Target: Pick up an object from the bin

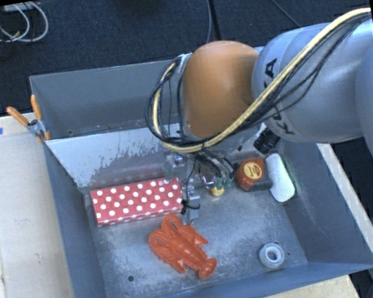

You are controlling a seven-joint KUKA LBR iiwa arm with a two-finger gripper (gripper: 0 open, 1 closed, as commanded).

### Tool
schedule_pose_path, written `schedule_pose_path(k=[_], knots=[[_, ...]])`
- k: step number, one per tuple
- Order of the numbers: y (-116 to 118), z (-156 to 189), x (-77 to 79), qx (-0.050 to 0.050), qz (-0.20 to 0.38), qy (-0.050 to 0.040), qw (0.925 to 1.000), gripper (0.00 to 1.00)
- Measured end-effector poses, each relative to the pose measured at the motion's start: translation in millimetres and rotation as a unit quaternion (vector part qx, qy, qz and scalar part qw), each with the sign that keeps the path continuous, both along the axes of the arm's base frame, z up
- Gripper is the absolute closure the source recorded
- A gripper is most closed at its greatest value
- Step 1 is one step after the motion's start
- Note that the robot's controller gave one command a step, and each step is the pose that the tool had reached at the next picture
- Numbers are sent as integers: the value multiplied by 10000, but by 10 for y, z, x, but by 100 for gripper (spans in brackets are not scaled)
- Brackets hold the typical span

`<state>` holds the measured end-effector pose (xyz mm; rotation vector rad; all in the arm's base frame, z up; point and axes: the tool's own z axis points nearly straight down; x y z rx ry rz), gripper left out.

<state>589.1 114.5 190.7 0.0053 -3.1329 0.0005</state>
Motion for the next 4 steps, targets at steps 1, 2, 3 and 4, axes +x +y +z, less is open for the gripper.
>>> schedule_pose_path(k=[1,2,3,4], knots=[[-6,49,16,4,-12,-38,10000,0],[-27,-410,-47,5,319,-37,9995,0],[-265,-656,14,11,511,7,9987,0],[-299,-850,-90,-11,929,-55,9957,0]])
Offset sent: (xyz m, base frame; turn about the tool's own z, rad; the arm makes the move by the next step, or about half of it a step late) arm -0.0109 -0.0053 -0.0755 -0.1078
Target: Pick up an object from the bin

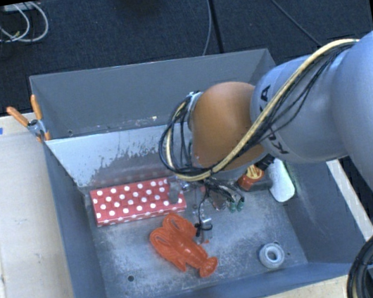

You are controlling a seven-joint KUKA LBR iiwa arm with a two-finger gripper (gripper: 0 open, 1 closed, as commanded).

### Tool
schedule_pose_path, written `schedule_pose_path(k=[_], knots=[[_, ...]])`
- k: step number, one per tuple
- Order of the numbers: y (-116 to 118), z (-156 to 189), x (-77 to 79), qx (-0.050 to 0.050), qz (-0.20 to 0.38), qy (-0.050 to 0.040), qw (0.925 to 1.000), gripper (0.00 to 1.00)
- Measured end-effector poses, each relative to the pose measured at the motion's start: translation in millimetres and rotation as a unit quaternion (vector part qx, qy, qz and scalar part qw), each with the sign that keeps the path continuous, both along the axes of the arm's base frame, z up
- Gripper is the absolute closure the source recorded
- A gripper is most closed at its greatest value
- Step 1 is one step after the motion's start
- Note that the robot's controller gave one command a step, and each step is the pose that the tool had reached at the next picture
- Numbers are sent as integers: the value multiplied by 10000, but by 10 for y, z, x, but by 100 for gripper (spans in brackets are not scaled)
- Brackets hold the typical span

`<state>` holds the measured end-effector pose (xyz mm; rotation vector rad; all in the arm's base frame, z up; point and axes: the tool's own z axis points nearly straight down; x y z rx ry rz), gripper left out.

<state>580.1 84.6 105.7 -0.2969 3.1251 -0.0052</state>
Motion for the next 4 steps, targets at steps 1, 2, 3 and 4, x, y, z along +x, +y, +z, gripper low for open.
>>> schedule_pose_path(k=[1,2,3,4], knots=[[-16,-208,-93,37,426,53,9991,0],[406,-339,-361,6,2045,11,9789,100],[404,-339,-361,7,2041,11,9790,100],[403,-328,-362,7,2046,11,9788,100]])
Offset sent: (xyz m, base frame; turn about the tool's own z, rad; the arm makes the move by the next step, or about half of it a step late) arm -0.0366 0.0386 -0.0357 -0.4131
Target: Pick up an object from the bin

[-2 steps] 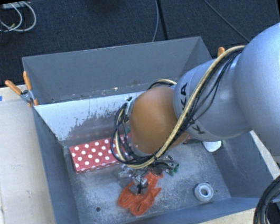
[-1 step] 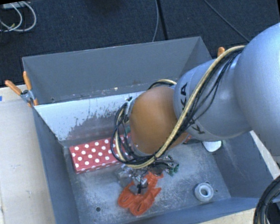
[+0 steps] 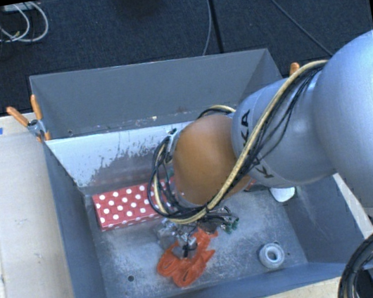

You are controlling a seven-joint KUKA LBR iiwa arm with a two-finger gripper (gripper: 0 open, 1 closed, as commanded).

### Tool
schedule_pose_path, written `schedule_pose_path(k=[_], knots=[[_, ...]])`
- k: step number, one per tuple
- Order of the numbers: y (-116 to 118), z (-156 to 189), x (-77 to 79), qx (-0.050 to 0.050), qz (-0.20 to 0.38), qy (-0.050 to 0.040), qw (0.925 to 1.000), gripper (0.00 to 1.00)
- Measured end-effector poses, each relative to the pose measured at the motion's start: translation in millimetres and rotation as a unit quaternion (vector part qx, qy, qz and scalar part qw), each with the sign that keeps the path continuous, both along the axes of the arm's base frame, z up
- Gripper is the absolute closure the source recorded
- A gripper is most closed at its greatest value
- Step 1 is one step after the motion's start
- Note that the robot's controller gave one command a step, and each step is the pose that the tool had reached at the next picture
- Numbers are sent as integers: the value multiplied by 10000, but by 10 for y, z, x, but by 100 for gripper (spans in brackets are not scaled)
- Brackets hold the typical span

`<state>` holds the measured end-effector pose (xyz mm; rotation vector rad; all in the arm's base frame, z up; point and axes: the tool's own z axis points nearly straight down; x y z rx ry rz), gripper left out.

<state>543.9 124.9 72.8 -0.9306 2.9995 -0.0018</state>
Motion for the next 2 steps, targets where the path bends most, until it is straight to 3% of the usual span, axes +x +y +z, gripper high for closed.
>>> schedule_pose_path(k=[1,2], knots=[[255,369,221,2,365,-49,9993,100],[163,1931,239,3,408,10,9992,100]])
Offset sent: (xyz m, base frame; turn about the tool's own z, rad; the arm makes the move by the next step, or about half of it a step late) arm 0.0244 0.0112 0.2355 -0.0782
